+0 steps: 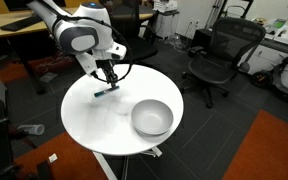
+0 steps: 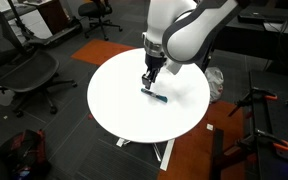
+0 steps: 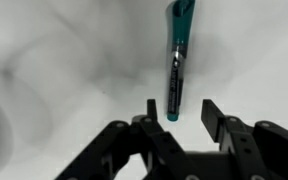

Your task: Put the marker in the white bowl on the table

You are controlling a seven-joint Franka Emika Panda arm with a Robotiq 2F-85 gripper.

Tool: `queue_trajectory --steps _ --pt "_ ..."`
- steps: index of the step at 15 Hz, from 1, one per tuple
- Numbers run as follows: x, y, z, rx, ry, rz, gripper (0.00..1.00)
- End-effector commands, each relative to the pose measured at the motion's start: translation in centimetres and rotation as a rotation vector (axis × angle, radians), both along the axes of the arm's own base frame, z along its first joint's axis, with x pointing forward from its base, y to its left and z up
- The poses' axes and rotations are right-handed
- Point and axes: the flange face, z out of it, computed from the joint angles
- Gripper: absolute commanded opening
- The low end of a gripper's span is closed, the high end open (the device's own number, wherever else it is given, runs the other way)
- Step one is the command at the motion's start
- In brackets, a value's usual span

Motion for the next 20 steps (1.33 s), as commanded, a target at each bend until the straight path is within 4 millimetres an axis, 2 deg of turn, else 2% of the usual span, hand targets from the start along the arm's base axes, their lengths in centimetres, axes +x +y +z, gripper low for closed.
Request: queue_trajectory --steps 1,3,4,11,17,20 --pt "0.3 0.1 1.3 -0.010 -0.020 -0.004 0.82" --pt "0.3 0.3 2.4 -0.008 -0.034 -0.004 0.97" --pt "0.2 0.3 3.1 -0.007 -0.039 -0.008 1.00" --pt "-0.9 0.6 9.4 0.004 -0.074 -0.025 1.00" --pt "-3.1 0.9 15.4 -0.011 -0.046 -0.026 1.00" --pt "-4.1 0.9 17.6 -0.024 -0.015 -0.015 1.00"
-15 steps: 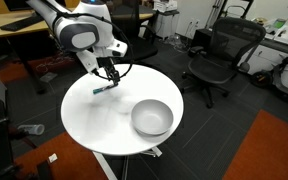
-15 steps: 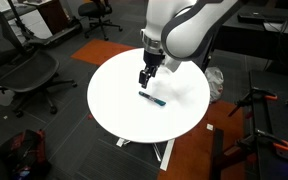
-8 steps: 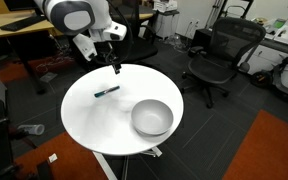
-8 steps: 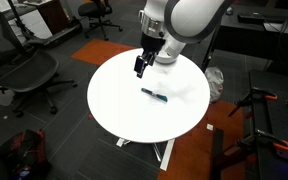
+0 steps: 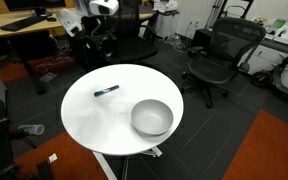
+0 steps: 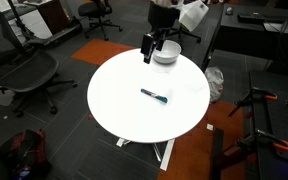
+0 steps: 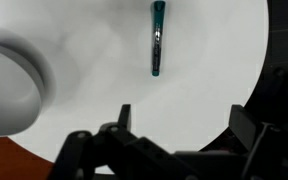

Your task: Put the marker in the white bowl on the table

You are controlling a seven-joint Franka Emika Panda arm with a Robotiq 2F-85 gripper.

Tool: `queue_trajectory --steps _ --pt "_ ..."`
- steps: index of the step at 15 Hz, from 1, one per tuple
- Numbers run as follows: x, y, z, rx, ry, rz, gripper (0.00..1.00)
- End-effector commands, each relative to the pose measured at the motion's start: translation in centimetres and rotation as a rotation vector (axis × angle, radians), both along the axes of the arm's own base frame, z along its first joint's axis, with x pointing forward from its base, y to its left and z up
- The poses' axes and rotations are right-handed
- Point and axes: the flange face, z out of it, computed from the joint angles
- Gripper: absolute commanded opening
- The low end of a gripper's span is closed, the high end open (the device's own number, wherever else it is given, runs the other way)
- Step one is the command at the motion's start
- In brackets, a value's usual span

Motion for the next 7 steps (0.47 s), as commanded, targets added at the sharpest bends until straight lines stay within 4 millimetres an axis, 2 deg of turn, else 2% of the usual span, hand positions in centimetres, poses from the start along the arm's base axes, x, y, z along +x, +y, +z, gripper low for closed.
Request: queue_trajectory --steps 1,2,3,7 --pt "-2.3 0.1 2.7 -0.025 0.045 -0.008 1.00" --pt "-2.5 0.2 3.2 -0.027 0.055 -0.002 1.00" --pt "-1.1 0.0 2.1 -0.013 0.034 0.007 1.00" --pt "-1.6 0.0 2.8 -0.014 0.042 0.009 1.00"
